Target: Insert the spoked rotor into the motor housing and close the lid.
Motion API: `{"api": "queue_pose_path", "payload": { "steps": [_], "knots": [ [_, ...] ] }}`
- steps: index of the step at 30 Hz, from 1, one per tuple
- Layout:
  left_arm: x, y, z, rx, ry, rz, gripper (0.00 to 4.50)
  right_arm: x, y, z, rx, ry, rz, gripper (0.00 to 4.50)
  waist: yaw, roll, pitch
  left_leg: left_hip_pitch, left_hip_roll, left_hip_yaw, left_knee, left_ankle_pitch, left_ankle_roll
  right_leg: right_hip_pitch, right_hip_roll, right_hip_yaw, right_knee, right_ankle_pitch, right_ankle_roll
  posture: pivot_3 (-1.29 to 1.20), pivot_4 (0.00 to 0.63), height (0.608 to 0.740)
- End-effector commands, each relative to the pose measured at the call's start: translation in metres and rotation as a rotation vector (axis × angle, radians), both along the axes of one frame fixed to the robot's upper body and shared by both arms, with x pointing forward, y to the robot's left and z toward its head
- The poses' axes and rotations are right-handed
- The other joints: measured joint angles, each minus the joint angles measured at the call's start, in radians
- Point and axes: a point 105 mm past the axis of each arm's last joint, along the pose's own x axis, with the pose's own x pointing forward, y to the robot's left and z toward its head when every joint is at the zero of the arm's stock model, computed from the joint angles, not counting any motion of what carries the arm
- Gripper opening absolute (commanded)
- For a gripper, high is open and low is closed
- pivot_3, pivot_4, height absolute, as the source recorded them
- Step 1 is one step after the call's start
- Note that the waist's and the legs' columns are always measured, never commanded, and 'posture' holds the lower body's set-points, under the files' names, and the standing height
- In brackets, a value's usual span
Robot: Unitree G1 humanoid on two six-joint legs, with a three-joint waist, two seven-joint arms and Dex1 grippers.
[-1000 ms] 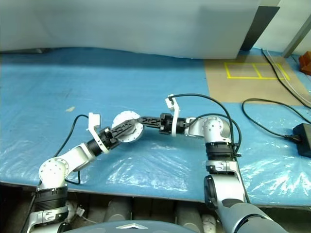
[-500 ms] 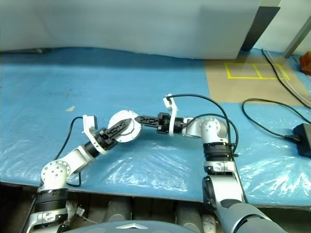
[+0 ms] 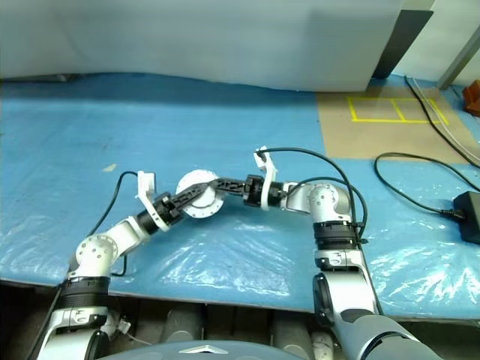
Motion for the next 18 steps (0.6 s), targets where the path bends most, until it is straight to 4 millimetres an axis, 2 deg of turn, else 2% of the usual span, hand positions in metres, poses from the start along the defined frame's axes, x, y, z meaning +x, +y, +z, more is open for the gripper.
{"api": "queue_pose_path", "payload": {
  "steps": [1, 5, 10, 12, 15, 18],
  "knots": [
    [0.022, 0.037, 0.028, 0.009, -0.110, 0.168, 2.88, -0.004, 0.009, 0.026, 0.088, -0.061, 0.060, 2.96, -0.004, 0.000, 0.000, 0.000, 0.000, 0.000, 0.000, 0.000, 0.000, 0.000, 0.000, 0.000, 0.000, 0.000, 0.000, 0.00, 0.150, 0.740],
    [0.043, 0.063, 0.048, -0.007, -0.148, 0.331, 2.88, -0.002, 0.010, 0.025, 0.085, -0.057, 0.057, 2.96, -0.008, 0.000, 0.000, 0.001, 0.000, 0.000, 0.000, 0.000, 0.000, 0.000, 0.001, 0.001, 0.000, 0.000, 0.000, 0.00, 0.150, 0.740],
    [0.058, 0.087, 0.051, 0.016, -0.140, 0.473, 2.88, 0.001, 0.011, 0.023, 0.085, -0.049, 0.045, 2.96, 0.004, -0.001, 0.001, -0.002, 0.000, -0.001, 0.000, 0.000, 0.000, 0.000, 0.000, -0.001, -0.001, 0.000, 0.000, 0.00, 0.150, 0.740],
    [0.071, 0.111, 0.045, 0.078, -0.112, 0.616, 2.88, 0.001, 0.011, 0.023, 0.084, -0.048, 0.040, 2.96, 0.005, -0.002, 0.001, -0.003, 0.000, -0.001, 0.001, 0.000, 0.000, 0.000, -0.001, -0.002, -0.001, 0.000, 0.000, 0.00, 0.150, 0.740],
    [0.087, 0.160, 0.037, 0.221, -0.075, 0.886, 2.88, 0.002, 0.011, 0.022, 0.083, -0.049, 0.032, 2.96, 0.000, -0.004, 0.002, -0.003, 0.000, -0.002, 0.002, 0.000, 0.000, 0.000, 0.000, -0.003, 0.000, 0.000, 0.000, 0.00, 0.150, 0.740],
    [0.094, 0.189, 0.025, 0.343, -0.018, 1.037, 2.88, 0.004, 0.011, 0.021, 0.084, -0.047, 0.021, 2.96, -0.004, -0.008, 0.004, -0.002, 0.000, -0.003, 0.003, 0.000, 0.000, 0.000, 0.000, -0.003, 0.000, 0.001, 0.000, 0.00, 0.150, 0.740]
  ]
}}
